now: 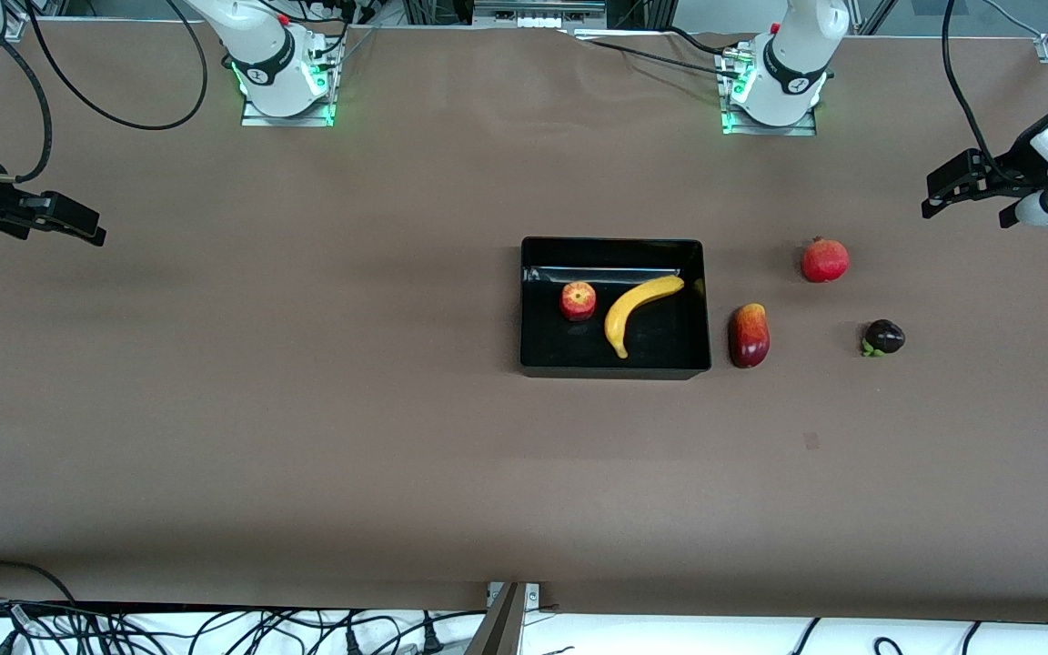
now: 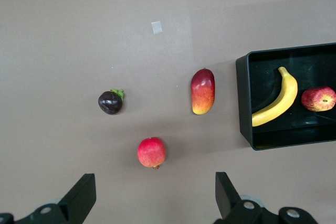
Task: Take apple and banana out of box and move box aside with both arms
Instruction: 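Reach the left gripper over the black tray toward the apple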
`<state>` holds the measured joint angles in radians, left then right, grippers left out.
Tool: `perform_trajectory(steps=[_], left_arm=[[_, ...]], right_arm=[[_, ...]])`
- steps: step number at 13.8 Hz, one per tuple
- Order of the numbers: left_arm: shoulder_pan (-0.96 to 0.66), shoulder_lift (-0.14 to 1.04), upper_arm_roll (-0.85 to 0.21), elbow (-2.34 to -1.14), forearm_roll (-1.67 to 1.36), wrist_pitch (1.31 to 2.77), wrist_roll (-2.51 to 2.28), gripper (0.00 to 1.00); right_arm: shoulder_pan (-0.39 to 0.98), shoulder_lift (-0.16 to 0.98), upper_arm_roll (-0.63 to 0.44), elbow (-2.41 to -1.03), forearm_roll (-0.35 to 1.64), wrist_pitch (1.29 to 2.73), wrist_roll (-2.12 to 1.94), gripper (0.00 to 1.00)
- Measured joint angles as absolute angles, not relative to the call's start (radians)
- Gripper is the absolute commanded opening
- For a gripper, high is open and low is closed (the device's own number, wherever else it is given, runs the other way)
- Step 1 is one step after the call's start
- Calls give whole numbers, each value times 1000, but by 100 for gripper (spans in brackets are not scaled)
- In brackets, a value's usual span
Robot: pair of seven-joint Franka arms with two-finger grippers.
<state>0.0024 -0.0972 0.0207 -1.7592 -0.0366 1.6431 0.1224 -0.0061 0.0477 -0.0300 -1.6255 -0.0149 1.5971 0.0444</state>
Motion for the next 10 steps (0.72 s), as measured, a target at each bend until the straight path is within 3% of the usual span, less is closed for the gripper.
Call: perform_trajectory(steps=[5,10], left_arm=[[-2,-71,2,-1761,-40,1631,121,100],[-15,43,-160,-1761,-59,1689,-33,100]], right_arm=[[-6,48,-30,-1625,-15,1597,44,100],[-6,48,-30,-1625,-15,1597,44,100]])
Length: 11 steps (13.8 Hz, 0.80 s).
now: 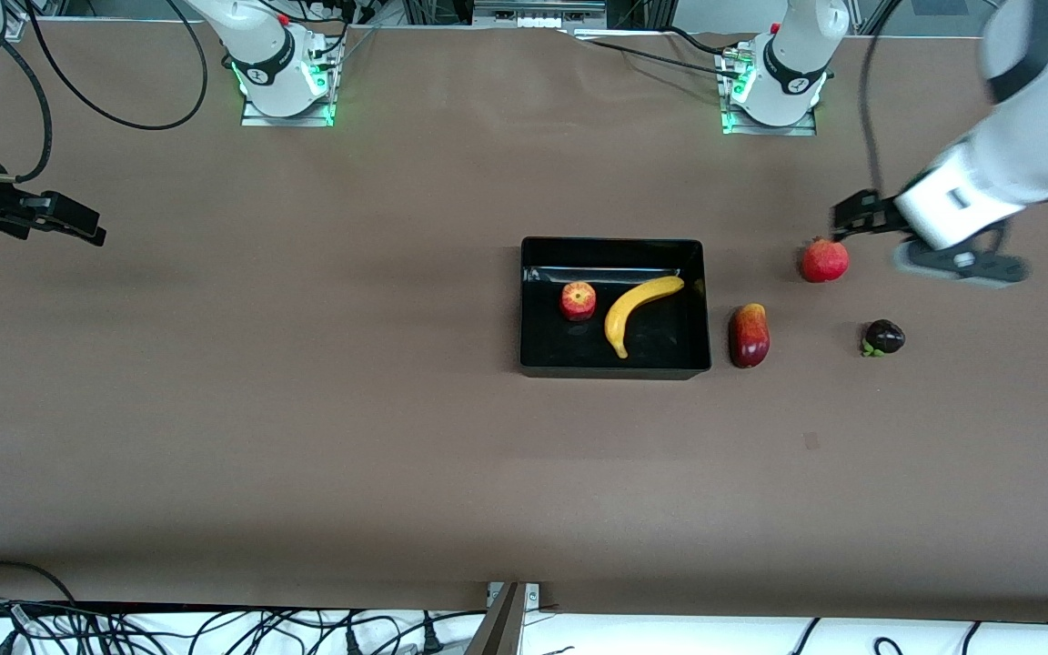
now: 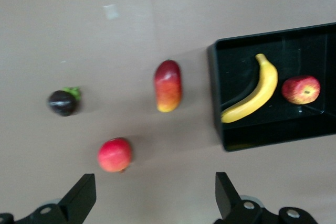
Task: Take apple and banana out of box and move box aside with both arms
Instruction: 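Reach the left gripper over the black tray toward the apple, then grasp the red-yellow apple in the tray with the left gripper and lift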
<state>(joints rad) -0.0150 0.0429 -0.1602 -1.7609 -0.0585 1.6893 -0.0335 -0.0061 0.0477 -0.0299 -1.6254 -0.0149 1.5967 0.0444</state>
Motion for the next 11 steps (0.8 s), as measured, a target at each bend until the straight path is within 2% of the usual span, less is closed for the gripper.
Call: perform_trajectory(steps=[5,8,11], left_arm=[[-79,93,-334,-1806,-60,1848,-313,100],[-205,139,-345,-1900,-60,2060,-449,100],[-285,264,-345,-1930,-60,2247,-491,100]], right_arm=[[-6,48,-30,-1625,-15,1597,44,100],[-6,48,-30,-1625,-15,1597,44,100],[-6,48,-30,-1625,-15,1597,44,100]])
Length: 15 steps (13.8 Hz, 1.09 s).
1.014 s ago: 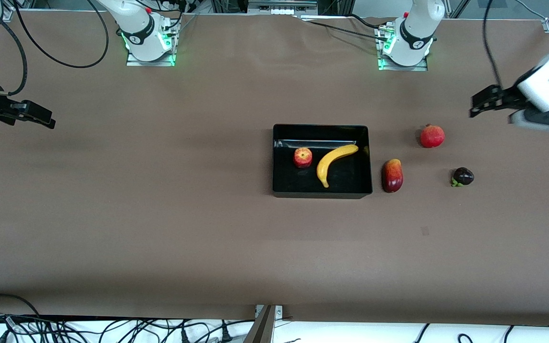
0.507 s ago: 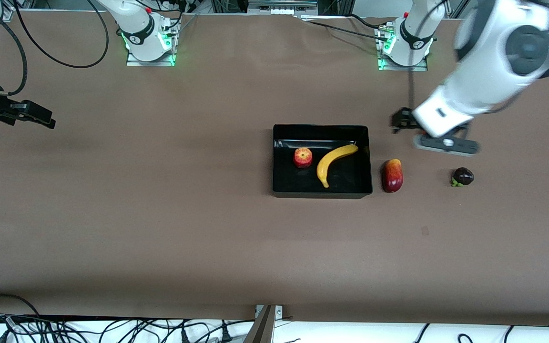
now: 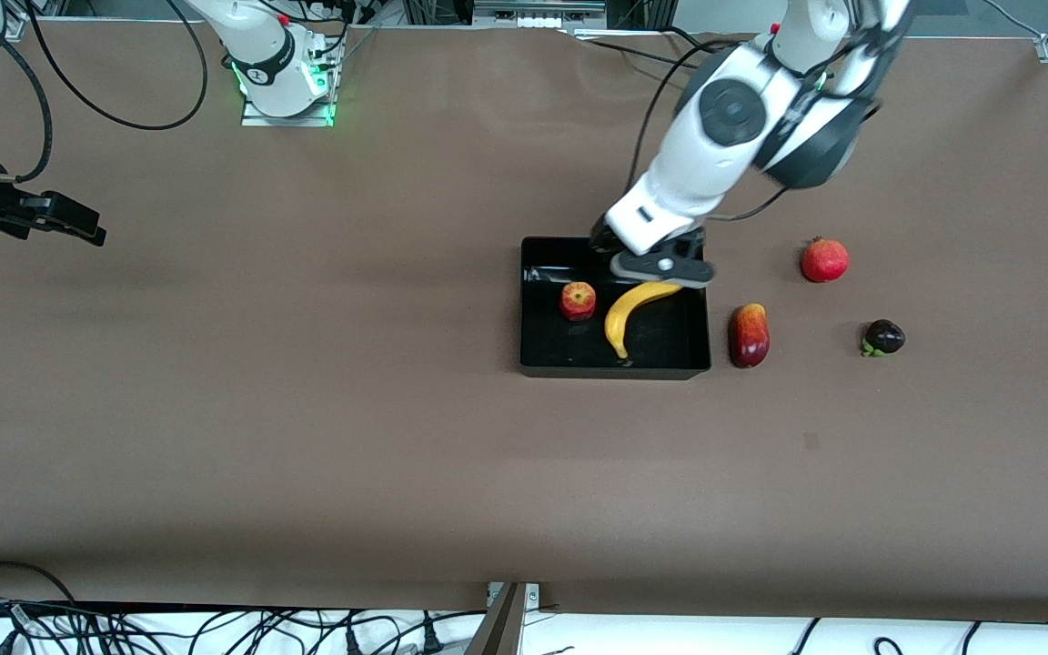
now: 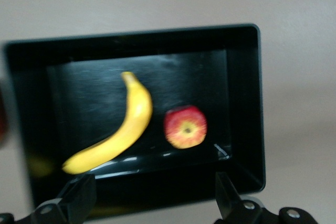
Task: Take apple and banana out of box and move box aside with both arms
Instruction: 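Grasp the red-yellow apple in the tray with the left gripper and lift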
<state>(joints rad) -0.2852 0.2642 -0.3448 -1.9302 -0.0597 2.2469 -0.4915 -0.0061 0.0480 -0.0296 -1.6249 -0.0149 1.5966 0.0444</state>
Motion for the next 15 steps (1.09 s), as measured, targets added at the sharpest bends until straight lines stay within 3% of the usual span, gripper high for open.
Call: perform_trajectory(steps=[6,12,13,14,15], left_arm=[[-335,473,-337,-1930,-36,2465,-493,100],[-384,554,-297,-1926,-2,2540,-492,100],[-388,560,-296,-1925,1,2544,-492,90],[-394,566,-294,-1925,2,2553,-492,48],[-400,572,-289,-1925,2,2560,-491,14]], right_arm=[[-6,48,-30,-1625,-15,1596,44,100],[-6,48,-30,-1625,-15,1596,44,100],[-6,48,-30,-1625,-15,1596,44,100],[-6,48,-30,-1625,-15,1596,44,100],[-6,48,-30,-1625,-15,1596,44,100]])
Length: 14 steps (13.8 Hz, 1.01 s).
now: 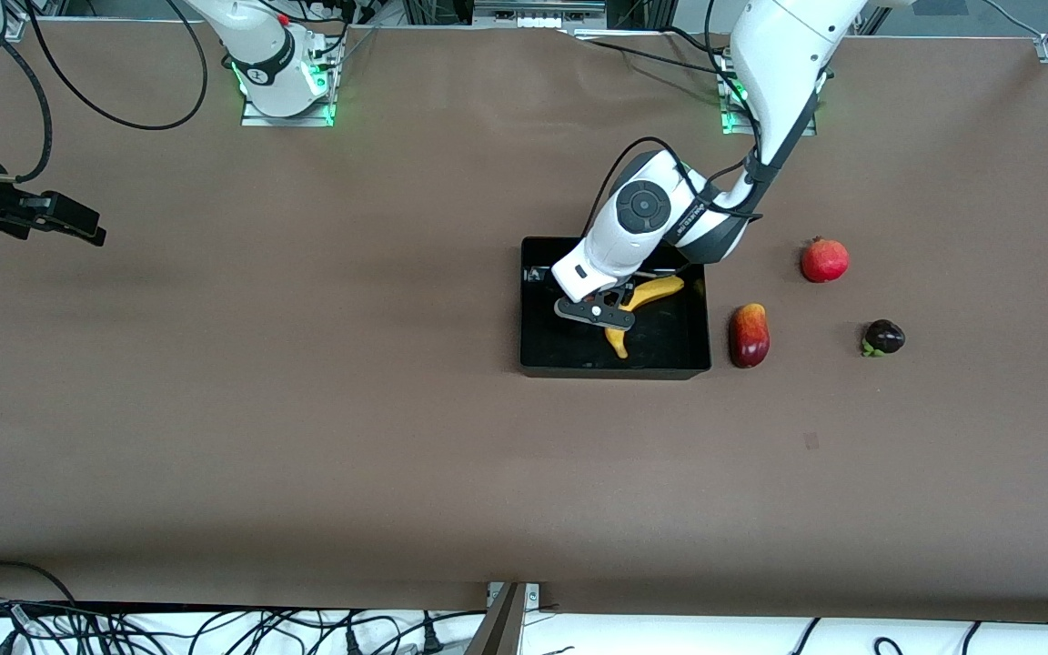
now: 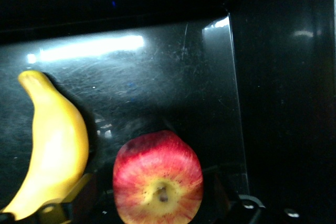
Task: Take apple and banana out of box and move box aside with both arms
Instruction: 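Grasp the red-yellow apple in the tray with the left gripper and lift, then place the apple on the table beside the mango, open the left gripper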
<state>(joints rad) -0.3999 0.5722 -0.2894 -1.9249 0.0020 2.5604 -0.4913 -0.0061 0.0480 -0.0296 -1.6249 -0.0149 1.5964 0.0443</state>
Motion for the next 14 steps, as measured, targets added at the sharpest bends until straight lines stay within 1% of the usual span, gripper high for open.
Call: perform_trajectory(steps=[1,7,9,11,12,14], left_arm=[[-404,576,-286,-1925,5,2565,-488,0],[-401,560,-272,-1900,50,2557,-479,0],[-368,496,-265,-1883,51,2443,-455,0],[-302,395,-262,-1885,53,2306,-369,0],[-262,344,-261,-1901,54,2264,-308,0],[-170,259,-259,-1971,55,2237,-148,0]], right_arm=[[-6,48,-30,-1625,-15,1596,44,100],[-6,48,-30,-1625,-15,1594,44,100],[-6,48,-30,-1625,-15,1594,44,100],[-6,48,-30,-1625,-15,1593,44,100],[-6,48,-30,-1625,-15,1593,44,100],[-6,48,-30,-1625,-15,1592,44,100]])
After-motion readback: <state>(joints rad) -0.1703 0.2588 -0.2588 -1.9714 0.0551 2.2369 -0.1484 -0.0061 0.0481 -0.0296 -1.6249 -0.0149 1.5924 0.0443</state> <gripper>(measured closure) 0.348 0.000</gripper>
